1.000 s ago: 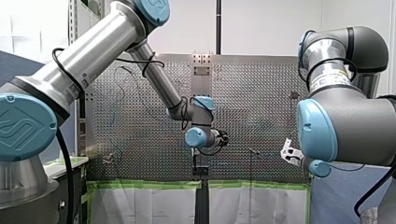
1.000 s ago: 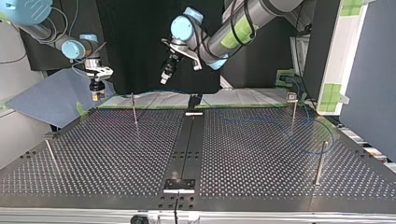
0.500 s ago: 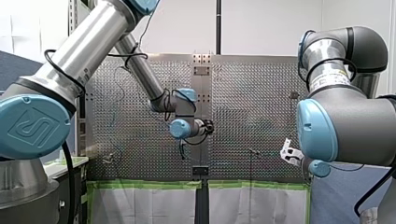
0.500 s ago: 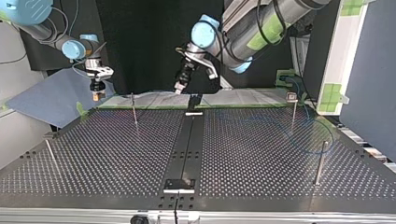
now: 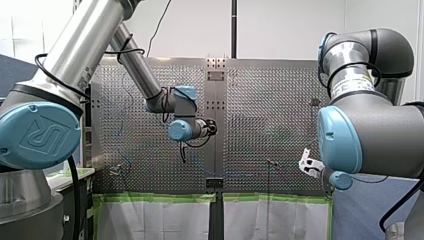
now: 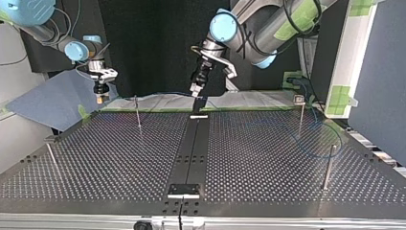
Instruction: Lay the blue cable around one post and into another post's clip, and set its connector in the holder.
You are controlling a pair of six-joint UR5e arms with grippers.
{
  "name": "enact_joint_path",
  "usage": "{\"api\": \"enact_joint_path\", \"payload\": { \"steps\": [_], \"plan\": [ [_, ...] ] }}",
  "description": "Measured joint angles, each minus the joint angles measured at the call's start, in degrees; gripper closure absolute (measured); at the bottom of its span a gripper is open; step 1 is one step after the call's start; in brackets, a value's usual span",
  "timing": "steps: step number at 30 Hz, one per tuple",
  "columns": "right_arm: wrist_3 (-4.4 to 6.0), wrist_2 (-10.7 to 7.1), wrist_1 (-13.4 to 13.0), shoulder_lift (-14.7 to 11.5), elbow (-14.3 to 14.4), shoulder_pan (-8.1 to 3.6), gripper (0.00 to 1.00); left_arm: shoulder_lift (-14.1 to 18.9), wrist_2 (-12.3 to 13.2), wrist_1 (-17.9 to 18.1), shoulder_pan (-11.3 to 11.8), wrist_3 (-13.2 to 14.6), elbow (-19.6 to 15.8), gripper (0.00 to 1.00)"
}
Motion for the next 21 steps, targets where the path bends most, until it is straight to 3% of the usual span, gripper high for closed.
{"api": "enact_joint_path", "payload": {
  "steps": [21],
  "plan": [
    [-0.03, 0.00, -0.2, 0.0, 0.0, 0.56, 0.98, 10.5, -0.3, 1.1, 0.4, -0.4, -10.5, 0.01]
  ]
}}
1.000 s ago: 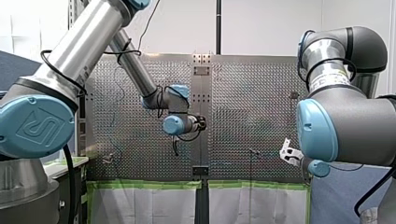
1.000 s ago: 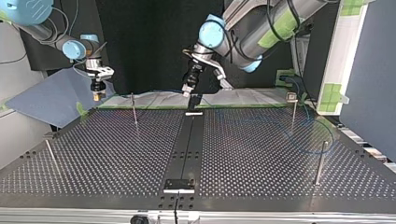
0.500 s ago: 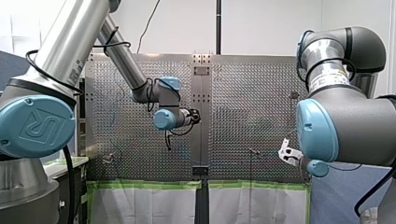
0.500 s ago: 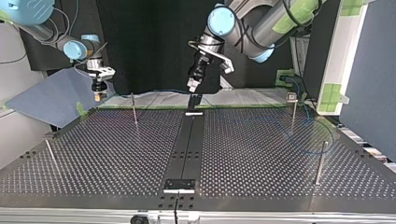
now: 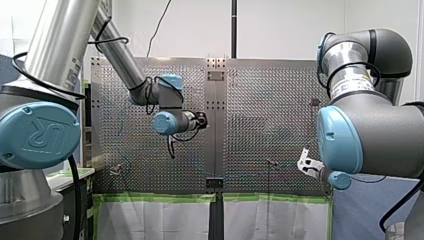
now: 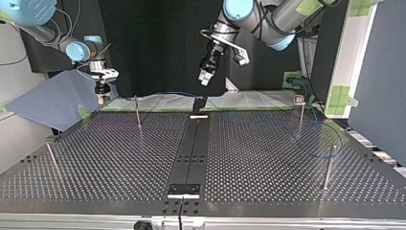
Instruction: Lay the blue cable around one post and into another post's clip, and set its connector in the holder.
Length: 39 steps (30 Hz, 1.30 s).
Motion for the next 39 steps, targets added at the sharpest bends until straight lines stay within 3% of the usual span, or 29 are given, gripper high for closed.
{"api": "enact_joint_path", "payload": {
  "steps": [16, 29, 39],
  "plan": [
    [-0.04, 0.00, 0.1, 0.1, 0.0, 0.43, 0.98, 7.6, 0.0, 0.4, 0.8, -0.1, -8.2, 0.01],
    [-0.13, 0.00, 0.0, 0.1, 0.0, 0.57, 0.98, 8.0, 0.0, 0.8, 1.3, -0.2, -14.7, 0.01],
    [-0.13, 0.00, -0.1, 0.1, 0.0, 0.79, 0.98, 7.1, 0.1, 5.2, 1.8, -1.4, -19.5, 0.01]
  ]
}}
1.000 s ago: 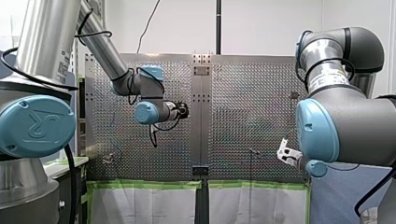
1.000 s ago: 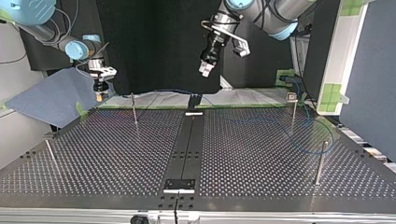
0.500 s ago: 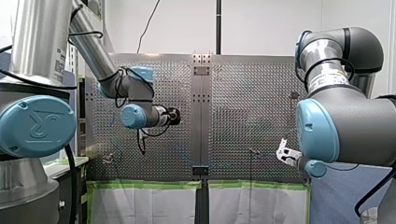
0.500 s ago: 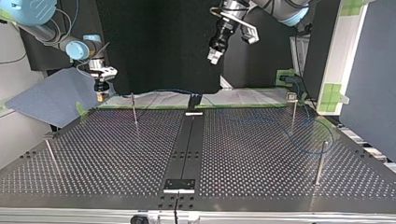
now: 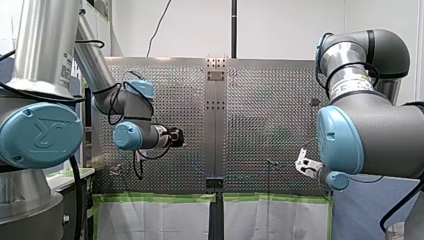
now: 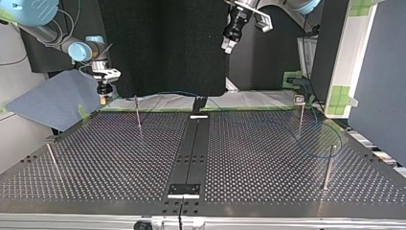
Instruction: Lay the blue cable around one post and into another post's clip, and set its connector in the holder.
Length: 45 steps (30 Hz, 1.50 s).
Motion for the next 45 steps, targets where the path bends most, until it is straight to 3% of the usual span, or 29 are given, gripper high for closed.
{"api": "enact_joint_path", "payload": {
  "steps": [6, 12, 21, 30, 45],
  "plan": [
    [0.01, 0.00, 0.0, 0.0, 0.0, 0.12, 0.98, -1.1, 0.4, 3.5, 0.1, -1.2, 2.3, 0.01],
    [-0.12, 0.13, -0.1, 0.0, 0.0, 0.15, 0.98, -1.3, 0.3, 4.4, 0.1, -2.1, 5.3, 0.01],
    [-2.34, 2.58, 0.4, -0.2, 0.0, -0.76, 0.98, -1.5, -2.4, 1.8, 0.4, -0.5, 6.2, 0.01],
    [-3.38, 3.15, 3.7, -3.7, 0.0, -1.11, 0.98, -1.5, -3.9, -0.3, 0.9, 1.3, 3.4, 0.01],
    [-2.91, 3.09, 8.9, -10.6, 0.1, -0.18, 0.98, -1.5, -3.7, -0.1, 1.4, 1.3, 2.5, 0.01]
  ]
}}
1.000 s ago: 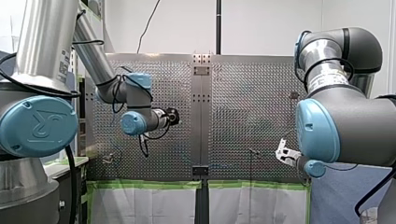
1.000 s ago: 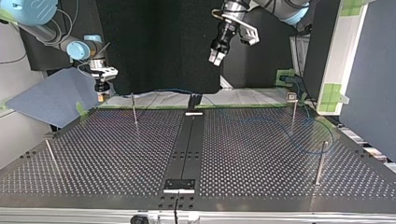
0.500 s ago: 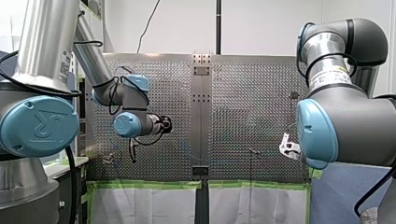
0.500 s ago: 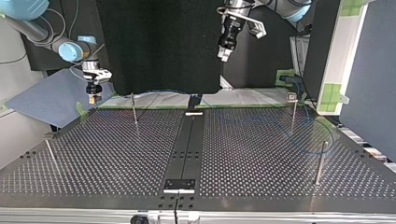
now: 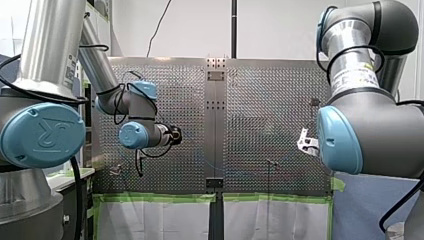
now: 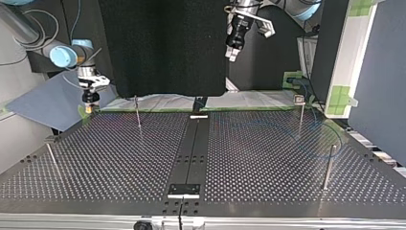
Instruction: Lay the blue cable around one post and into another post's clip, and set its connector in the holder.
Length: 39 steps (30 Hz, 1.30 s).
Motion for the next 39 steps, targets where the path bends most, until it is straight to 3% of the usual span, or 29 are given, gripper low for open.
{"api": "enact_joint_path", "payload": {
  "steps": [11, 19, 34, 39],
  "plan": [
    [1.99, -0.26, 0.5, -5.5, -0.1, 1.53, 0.98, 0.0, 0.0, 0.0, 0.1, -0.1, -0.1, 0.01],
    [2.73, -0.39, 1.6, -9.9, -0.4, 2.44, 0.98, 0.0, 0.0, 0.0, 0.1, -0.1, -0.2, 0.01],
    [4.63, -0.33, 2.2, -17.7, -0.4, 2.77, 0.98, 0.0, 0.2, 1.2, 0.7, -0.4, -1.6, 0.01],
    [4.73, 0.14, 2.3, -18.3, -0.4, 2.71, 0.98, 0.0, 0.6, 1.2, 1.0, -0.4, -1.6, 0.01]
  ]
}}
